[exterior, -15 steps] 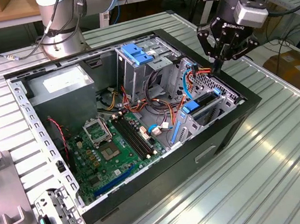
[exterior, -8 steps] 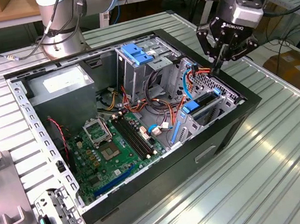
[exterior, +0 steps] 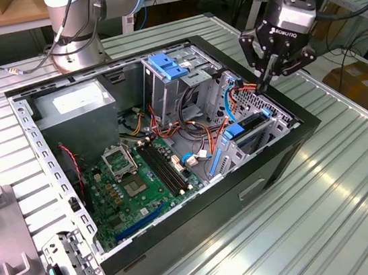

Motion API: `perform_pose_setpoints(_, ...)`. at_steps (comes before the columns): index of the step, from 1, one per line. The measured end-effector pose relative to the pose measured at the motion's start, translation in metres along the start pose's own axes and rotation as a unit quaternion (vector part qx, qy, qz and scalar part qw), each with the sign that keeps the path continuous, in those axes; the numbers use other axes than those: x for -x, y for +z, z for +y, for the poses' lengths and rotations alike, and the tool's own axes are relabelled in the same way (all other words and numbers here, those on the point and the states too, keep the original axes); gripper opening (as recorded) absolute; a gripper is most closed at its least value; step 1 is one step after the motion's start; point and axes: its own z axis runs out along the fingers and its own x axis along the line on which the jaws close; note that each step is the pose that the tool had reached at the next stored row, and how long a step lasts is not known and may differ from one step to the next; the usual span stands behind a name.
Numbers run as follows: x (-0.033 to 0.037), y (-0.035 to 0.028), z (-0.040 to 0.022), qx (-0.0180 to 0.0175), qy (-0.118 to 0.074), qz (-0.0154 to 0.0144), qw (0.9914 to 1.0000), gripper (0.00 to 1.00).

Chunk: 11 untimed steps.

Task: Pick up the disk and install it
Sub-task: 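Insert the first disk wire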

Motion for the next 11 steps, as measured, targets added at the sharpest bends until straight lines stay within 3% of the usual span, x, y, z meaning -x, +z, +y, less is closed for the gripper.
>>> perform_pose_setpoints(4,0.0000,0.0000,0.0000,0.0009,0.037,-0.0003,0.99932,0.17)
perform_pose_setpoints(6,0.0000,0.0000,0.0000,0.0016,0.067,-0.0006,0.99775,0.17)
perform_pose_setpoints(11,0.0000,0.0001,0.0000,0.0025,0.105,-0.0009,0.99448,0.17)
